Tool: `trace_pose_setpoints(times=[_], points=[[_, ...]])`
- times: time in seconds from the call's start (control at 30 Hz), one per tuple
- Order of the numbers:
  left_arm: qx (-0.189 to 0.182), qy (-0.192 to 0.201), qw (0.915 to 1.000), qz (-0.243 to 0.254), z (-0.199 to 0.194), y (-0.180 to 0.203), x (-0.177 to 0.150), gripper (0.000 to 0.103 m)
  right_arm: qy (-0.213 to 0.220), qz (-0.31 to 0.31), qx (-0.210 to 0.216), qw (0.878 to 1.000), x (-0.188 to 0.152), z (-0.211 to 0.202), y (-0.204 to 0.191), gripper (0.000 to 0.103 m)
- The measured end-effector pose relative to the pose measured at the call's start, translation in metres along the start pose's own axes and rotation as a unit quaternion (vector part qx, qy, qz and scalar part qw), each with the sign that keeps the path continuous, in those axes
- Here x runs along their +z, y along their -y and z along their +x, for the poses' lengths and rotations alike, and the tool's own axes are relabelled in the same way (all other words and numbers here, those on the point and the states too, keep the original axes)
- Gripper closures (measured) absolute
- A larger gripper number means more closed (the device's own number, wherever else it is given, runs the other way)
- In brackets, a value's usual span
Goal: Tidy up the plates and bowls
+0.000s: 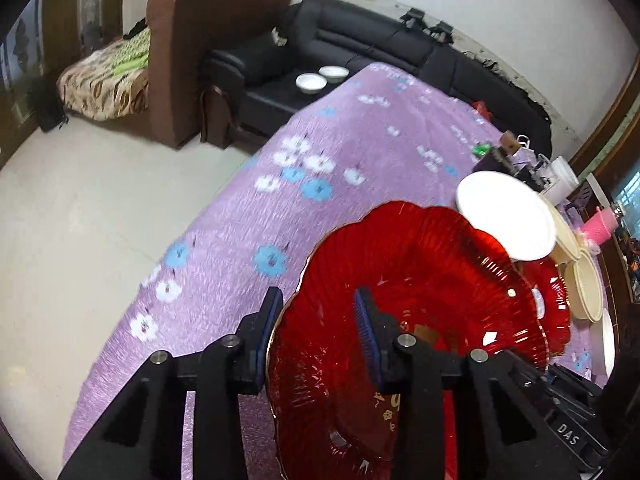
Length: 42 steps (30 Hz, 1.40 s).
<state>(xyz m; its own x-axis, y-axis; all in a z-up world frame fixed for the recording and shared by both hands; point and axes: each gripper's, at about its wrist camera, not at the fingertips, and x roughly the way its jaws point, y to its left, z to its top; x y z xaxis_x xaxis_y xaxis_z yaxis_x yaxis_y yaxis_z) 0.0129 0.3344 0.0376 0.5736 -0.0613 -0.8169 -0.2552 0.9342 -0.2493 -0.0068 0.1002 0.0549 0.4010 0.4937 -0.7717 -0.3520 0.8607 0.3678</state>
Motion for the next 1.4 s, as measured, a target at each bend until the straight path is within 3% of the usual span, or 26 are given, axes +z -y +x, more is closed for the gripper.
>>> trace_pose_setpoints(times=[0.17, 0.27, 0.33, 0.5, 0.77, 0.83, 0.93, 1.03, 1.13, 1.4], points=[[0.027, -0.008, 0.9996, -0.010, 0.011, -0.007, -0.006, 0.068, -0.014, -0.002, 0.005, 1.000, 0.001, 0.011, 0.002, 0.084], [0.026, 0.004, 0.9995, -0.016, -0.003, -0.007, -0.006, 0.062, -0.015, 0.007, 0.022, 1.000, -0.002, 0.006, 0.005, 0.081], [0.027, 0.024, 0.9991, -0.023, -0.019, -0.007, -0.005, 0.047, -0.012, 0.001, 0.027, 1.000, -0.005, -0.002, 0.005, 0.079], [0.029, 0.080, 0.9955, -0.042, -0.067, -0.006, -0.010, 0.030, 0.011, -0.003, 0.024, 1.000, -0.017, -0.032, 0.012, 0.076], [-0.026, 0.097, 0.9937, -0.050, -0.116, 0.018, -0.052, 0.026, 0.046, 0.016, 0.010, 0.999, -0.039, -0.082, 0.054, 0.076], [-0.028, 0.102, 0.9934, -0.044, -0.125, 0.032, -0.065, 0.017, 0.051, 0.022, -0.003, 0.998, -0.043, -0.093, 0.068, 0.075], [-0.031, 0.114, 0.9925, -0.031, -0.135, 0.058, -0.085, 0.012, 0.057, 0.033, -0.021, 0.998, -0.043, -0.103, 0.084, 0.075], [-0.071, 0.106, 0.9914, -0.029, -0.136, 0.075, -0.099, 0.012, 0.057, 0.043, -0.035, 0.997, -0.038, -0.112, 0.099, 0.076], [-0.111, 0.074, 0.9908, -0.022, -0.124, 0.087, -0.107, 0.012, 0.057, 0.039, -0.049, 0.996, -0.025, -0.116, 0.102, 0.076], [-0.104, 0.057, 0.9926, -0.024, -0.105, 0.088, -0.110, 0.012, 0.058, 0.038, -0.042, 0.997, 0.044, -0.090, 0.096, 0.076]])
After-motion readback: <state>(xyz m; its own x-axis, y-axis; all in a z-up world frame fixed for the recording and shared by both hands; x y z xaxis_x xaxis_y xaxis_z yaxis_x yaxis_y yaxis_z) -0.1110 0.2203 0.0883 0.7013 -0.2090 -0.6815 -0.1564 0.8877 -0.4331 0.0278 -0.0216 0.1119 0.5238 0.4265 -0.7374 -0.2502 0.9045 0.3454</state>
